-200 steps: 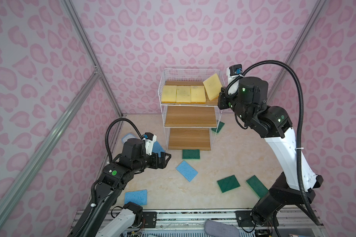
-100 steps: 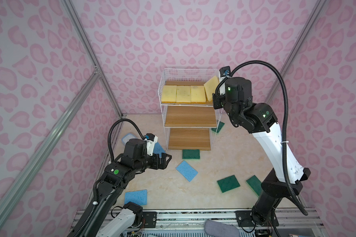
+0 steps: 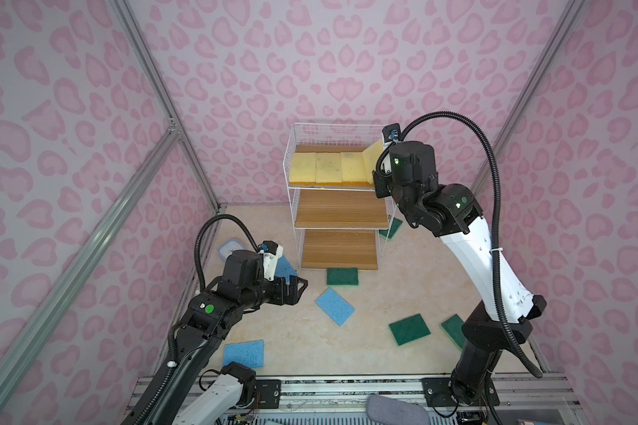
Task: Arrange cleaning sponges on a shelf
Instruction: Place the cleaning sponge at the shelf.
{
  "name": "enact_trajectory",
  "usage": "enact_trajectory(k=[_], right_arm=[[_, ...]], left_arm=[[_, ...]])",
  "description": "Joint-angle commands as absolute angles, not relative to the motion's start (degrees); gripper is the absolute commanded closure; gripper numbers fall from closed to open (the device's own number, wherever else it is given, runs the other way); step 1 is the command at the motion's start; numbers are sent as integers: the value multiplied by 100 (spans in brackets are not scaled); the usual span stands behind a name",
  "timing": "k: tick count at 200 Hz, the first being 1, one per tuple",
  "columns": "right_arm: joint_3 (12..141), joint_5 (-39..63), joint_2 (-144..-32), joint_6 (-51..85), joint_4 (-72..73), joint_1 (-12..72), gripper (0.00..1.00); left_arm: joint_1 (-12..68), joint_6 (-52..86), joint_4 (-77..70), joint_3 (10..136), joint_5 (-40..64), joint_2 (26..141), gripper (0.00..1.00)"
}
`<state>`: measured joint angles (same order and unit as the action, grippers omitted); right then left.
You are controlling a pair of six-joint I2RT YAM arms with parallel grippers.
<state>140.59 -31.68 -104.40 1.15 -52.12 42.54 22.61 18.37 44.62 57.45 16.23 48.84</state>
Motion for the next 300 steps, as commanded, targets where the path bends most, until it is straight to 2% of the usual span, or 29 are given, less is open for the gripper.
enact_trajectory(k=[1,20,41,80,110,137,157,172,193,216,235,252,269,278,300], right_arm=[[14080,-3076,-10508,193,-5255,4263,92],[14080,-3076,-10496,187,-5249,4261,75],[14079,-3079,-10483,184,-5249,4254,63],[14079,-3103,-10460,167,-5282,4236,50],[14080,-3012,-10433,189,-5326,4225,34],[14080,-2751,-10373,295,-5327,4154,28],[14080,-2513,-10323,424,-5328,4038,28],[14080,-2302,-10267,532,-5335,3950,33],[14010,-1974,-10129,637,-5283,3888,48],[13908,-1764,-9979,710,-5230,3877,72],[13825,-1651,-9834,769,-5232,3880,81],[13597,-1542,-9613,849,-5185,3876,85],[13128,-1407,-9245,960,-5050,3877,85],[12795,-1325,-9007,1029,-4964,3872,83],[11805,-1098,-8369,1222,-4712,3864,75]], left_arm=[[2259,1769,4297,5730,1651,4853,2],[2260,1758,4312,5722,1644,4851,3],[2259,1758,4313,5721,1644,4860,3],[2259,1769,4299,5748,1666,4883,2],[2259,1776,4300,5757,1679,4911,2],[2260,1793,4299,5786,1688,4922,3],[2260,1802,4304,5801,1696,4922,3],[2259,1811,4307,5809,1696,4904,3],[2260,1819,4315,5806,1680,4883,2],[2260,1837,4315,5827,1642,4888,2],[2261,1872,4290,5810,1596,4885,2],[2259,1860,4261,5775,1600,4909,2],[2260,1820,4256,5683,1563,4934,1],[2259,1824,4262,5614,1534,4960,0],[2259,1940,4213,5355,1503,5017,6]])
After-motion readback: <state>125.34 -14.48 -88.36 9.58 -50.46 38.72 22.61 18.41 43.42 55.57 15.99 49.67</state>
